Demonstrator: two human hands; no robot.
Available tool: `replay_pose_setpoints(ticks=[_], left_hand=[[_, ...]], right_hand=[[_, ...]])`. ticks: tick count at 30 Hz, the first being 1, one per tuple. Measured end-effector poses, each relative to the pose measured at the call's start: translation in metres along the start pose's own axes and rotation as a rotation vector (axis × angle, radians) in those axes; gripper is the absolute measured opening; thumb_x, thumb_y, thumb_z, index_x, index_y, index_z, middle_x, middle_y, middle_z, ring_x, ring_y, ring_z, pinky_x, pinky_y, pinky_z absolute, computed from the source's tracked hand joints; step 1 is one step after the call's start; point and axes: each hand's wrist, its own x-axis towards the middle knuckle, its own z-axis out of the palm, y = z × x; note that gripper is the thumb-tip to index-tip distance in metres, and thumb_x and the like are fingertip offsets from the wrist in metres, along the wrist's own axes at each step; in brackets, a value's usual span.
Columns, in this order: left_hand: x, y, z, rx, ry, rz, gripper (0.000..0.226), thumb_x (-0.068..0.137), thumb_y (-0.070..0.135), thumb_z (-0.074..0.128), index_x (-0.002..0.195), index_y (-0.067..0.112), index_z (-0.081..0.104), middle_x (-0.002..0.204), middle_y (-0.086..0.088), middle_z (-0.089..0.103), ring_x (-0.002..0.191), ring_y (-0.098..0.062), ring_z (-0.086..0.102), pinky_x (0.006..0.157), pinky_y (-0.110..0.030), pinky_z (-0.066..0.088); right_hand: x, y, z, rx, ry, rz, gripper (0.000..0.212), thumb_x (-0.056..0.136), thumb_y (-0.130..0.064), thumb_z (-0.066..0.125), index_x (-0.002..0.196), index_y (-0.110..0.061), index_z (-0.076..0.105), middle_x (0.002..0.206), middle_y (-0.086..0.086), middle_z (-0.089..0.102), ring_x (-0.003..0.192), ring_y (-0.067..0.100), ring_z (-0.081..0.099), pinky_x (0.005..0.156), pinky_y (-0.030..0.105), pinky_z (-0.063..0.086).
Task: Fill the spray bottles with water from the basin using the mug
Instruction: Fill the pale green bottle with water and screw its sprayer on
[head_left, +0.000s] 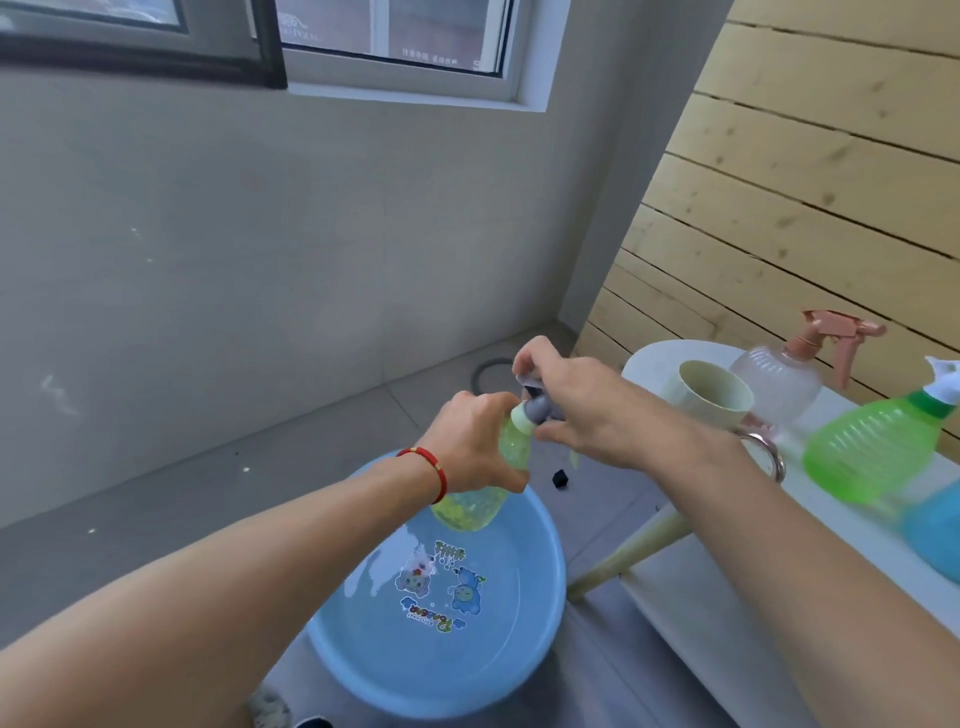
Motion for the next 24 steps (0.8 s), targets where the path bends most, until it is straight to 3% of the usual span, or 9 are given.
replay_pose_setpoints(ticks=[7,15,19,24], left_hand=[[0.002,-0.010,-0.006,-0.015,0.006,0.007,0.050,0.060,0.037,0.087,0.092,0.025,0.051,0.072,0.000,0.062,0.067,-0.026,0.054,0.067,-0.038,0.051],[0.007,-0.018,-0.012,-0.028,-0.089,-0.005,0.047,0.063,0.034,0.089,0.085,0.028,0.048,0.077,-0.007,0.066,0.071,-0.028,0.061,0.067,-0.039,0.052],[0.012,-0.021,-0.020,-0.015,-0.177,-0.010,0.044,0.063,0.038,0.090,0.079,0.024,0.052,0.077,-0.007,0.067,0.072,-0.026,0.063,0.068,-0.040,0.053],[0.011,-0.027,-0.027,-0.032,-0.259,0.018,0.048,0.064,0.038,0.092,0.074,0.028,0.046,0.069,0.002,0.057,0.061,-0.017,0.051,0.058,-0.029,0.043]], right_hand=[[0.034,0.003,-0.009,0.073,-0.089,0.042,0.033,0.071,-0.016,0.085,0.087,-0.030,0.060,0.081,-0.009,0.061,0.071,0.009,0.052,0.060,0.030,0.046],[0.050,0.009,-0.002,0.085,-0.128,-0.013,0.032,0.069,-0.015,0.087,0.090,-0.028,0.067,0.084,-0.008,0.067,0.075,0.013,0.060,0.066,0.038,0.054],[0.052,0.011,-0.003,0.090,-0.147,-0.072,0.033,0.071,-0.008,0.084,0.086,-0.030,0.065,0.077,-0.013,0.063,0.068,0.006,0.054,0.059,0.025,0.048],[0.053,0.006,-0.003,0.045,-0.168,-0.128,0.031,0.070,-0.013,0.087,0.086,-0.029,0.065,0.076,-0.010,0.063,0.068,0.009,0.055,0.061,0.031,0.049]])
